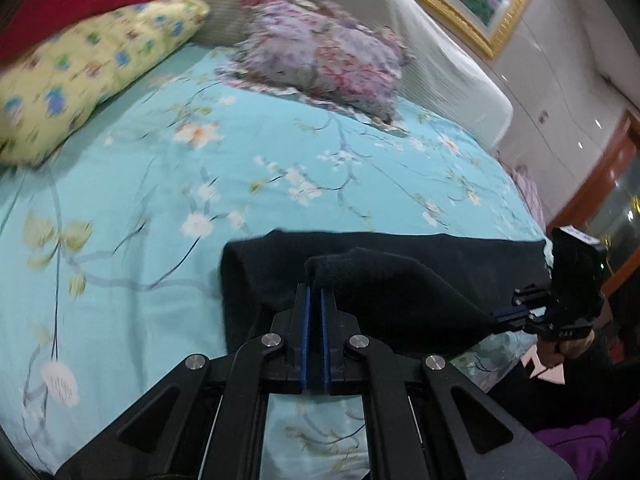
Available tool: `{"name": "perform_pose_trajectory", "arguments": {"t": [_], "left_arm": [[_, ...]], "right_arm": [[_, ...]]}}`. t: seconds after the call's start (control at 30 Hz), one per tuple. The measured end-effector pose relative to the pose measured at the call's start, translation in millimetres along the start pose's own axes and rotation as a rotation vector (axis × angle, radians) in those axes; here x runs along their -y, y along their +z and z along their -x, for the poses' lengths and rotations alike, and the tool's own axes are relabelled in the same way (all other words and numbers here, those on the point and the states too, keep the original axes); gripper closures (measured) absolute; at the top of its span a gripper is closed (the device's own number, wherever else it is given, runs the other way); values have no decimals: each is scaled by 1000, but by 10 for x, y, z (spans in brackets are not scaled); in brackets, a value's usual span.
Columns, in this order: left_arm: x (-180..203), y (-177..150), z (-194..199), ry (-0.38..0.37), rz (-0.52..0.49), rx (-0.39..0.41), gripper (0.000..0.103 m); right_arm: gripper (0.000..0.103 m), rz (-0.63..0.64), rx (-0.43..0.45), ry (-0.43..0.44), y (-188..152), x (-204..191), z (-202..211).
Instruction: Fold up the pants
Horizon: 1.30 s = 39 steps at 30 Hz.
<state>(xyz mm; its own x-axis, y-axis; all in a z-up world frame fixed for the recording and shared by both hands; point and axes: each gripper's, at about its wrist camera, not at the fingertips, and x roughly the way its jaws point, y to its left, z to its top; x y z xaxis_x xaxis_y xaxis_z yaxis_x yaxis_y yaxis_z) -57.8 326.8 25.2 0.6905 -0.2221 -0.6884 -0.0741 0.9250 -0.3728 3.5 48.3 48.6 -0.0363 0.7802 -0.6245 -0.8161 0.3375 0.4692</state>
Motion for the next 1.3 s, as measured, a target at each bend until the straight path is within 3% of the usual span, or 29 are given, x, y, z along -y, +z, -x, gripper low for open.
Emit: {"name": "perform_pose_trajectory", "arguments": {"t": [0.3, 0.57, 0.77, 0.97, 1.03, 1.1, 1.13, 1.3], "left_arm": [[-198, -362, -94, 36, 138, -23, 101], [-103, -485, 167, 89, 205, 37, 100], [32, -488, 350, 91, 260, 91, 81], [145, -462, 338, 104, 300, 93, 61], [142, -475, 328, 136, 331, 93, 52], [122, -486, 312, 145, 370, 96, 47], [99, -504, 296, 135, 404, 93, 46], [11, -565, 144, 135, 479, 62, 46]], "right_arm": [[92, -22, -40, -5, -75, -15, -144], [91, -68, 24, 15, -58, 4, 26], [90, -119, 79, 10, 14, 97, 158], [90, -163, 130, -13, 183, 225, 276], [86, -177, 147, -29, 263, 282, 312], [57, -197, 167, -45, 333, 351, 358], [51, -209, 181, -56, 371, 392, 376], [49, -283, 194, -71, 579, 673, 425]]}}
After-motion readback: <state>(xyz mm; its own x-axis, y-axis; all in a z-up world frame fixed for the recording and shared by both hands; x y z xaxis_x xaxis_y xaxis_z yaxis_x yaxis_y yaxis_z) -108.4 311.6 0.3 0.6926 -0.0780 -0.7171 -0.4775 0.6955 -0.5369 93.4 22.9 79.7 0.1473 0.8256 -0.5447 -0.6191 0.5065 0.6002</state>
